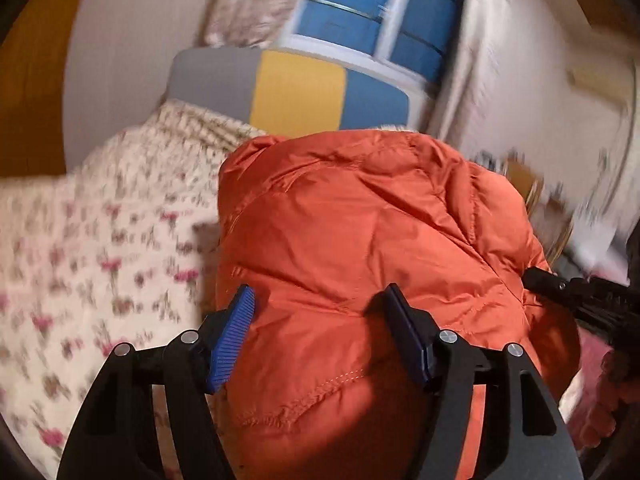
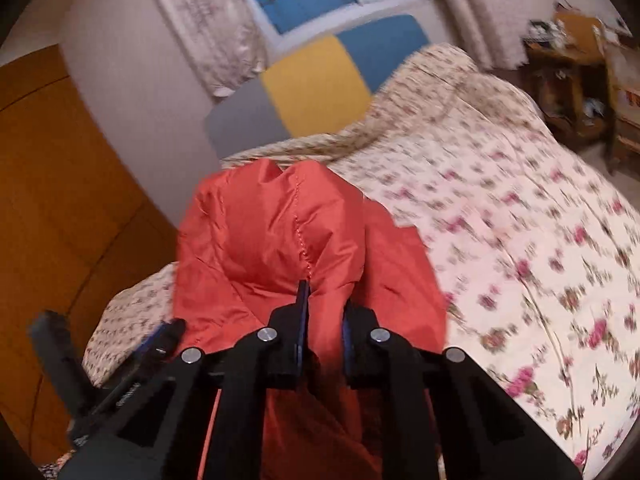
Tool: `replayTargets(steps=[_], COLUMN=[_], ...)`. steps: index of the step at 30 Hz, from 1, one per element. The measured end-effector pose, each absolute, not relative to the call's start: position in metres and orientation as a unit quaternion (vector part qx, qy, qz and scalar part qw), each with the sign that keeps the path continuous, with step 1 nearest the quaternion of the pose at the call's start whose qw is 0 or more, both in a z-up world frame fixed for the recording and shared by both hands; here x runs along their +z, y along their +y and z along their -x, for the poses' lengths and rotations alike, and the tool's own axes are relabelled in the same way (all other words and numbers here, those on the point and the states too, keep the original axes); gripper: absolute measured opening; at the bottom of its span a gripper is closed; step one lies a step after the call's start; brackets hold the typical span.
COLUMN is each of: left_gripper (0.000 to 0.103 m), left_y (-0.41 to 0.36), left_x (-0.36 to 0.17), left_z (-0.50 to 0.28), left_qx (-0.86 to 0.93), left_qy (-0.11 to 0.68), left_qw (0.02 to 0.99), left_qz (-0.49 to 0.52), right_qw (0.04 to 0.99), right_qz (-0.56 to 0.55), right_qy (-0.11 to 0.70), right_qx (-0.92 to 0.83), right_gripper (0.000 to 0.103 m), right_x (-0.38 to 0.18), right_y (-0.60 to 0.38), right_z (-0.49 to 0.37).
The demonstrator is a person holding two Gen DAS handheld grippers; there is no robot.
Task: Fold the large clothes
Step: 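Press and smooth the folded jacket bundle with both tools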
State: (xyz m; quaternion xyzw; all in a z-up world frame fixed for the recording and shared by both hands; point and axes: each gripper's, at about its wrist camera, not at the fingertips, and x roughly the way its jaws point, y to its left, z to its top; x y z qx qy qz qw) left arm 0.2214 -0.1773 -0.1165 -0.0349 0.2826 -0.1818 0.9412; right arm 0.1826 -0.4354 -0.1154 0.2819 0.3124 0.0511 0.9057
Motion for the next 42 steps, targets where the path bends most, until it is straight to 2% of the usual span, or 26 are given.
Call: replayTargets(steps=[3, 5, 13, 15, 20, 25, 30, 37, 42], left_gripper=[0.072, 0.081, 0.091, 0.092, 0.092, 0.092, 0.094, 0.099, 0.1], left_y=[-0.197, -0.207, -0.23, -0.23, -0.229, -0.215, -0.225, -0.233, -0.236], left_x=[-0.121, -0.128, -0.148, -0.154, -0.151, -0.124, -0.124, -0.122, -0.126], left_z=[-0.223, -0.226, -0.228, -0.227, -0.225, -0.242, -0.261, -0.279, -0.279], left_qx=[-0.185, -0.18, -0.171, -0.168, -0.173, -0.178, -0.159, -0.155, -0.157], left_qy=[0.285, 0.294, 0.287, 0.28, 0.283, 0.306, 0.332, 0.349, 0.338], left_qw=[0.94, 0.938, 0.94, 0.942, 0.94, 0.935, 0.929, 0.924, 0.928], left_qz=[0.003, -0.015, -0.071, -0.076, -0.084, -0.013, -0.013, -0.016, -0.016], right_qw=[0.892, 0.89, 0.903, 0.903, 0.91, 0.931, 0.942, 0.936, 0.932], right_qz=[-0.32, -0.32, -0.299, -0.298, -0.267, -0.259, -0.208, -0.154, -0.162], right_qy=[0.318, 0.323, 0.309, 0.31, 0.317, 0.254, 0.263, 0.315, 0.324], right_qx=[0.037, 0.023, -0.007, -0.006, -0.025, -0.032, 0.019, 0.023, 0.015], right_gripper=[0.015, 0.016, 0.017, 0.017, 0.031, 0.031, 0.031, 0.029, 0.028], right_x=[-0.141, -0.152, -0.183, -0.181, -0.159, -0.107, -0.075, -0.106, -0.139], right_y=[-0.453, -0.459, -0.454, -0.454, -0.459, -0.462, -0.436, -0.423, -0.43], right_z=[-0.183, -0.184, -0.183, -0.181, -0.172, -0.158, -0.206, -0.281, -0.292])
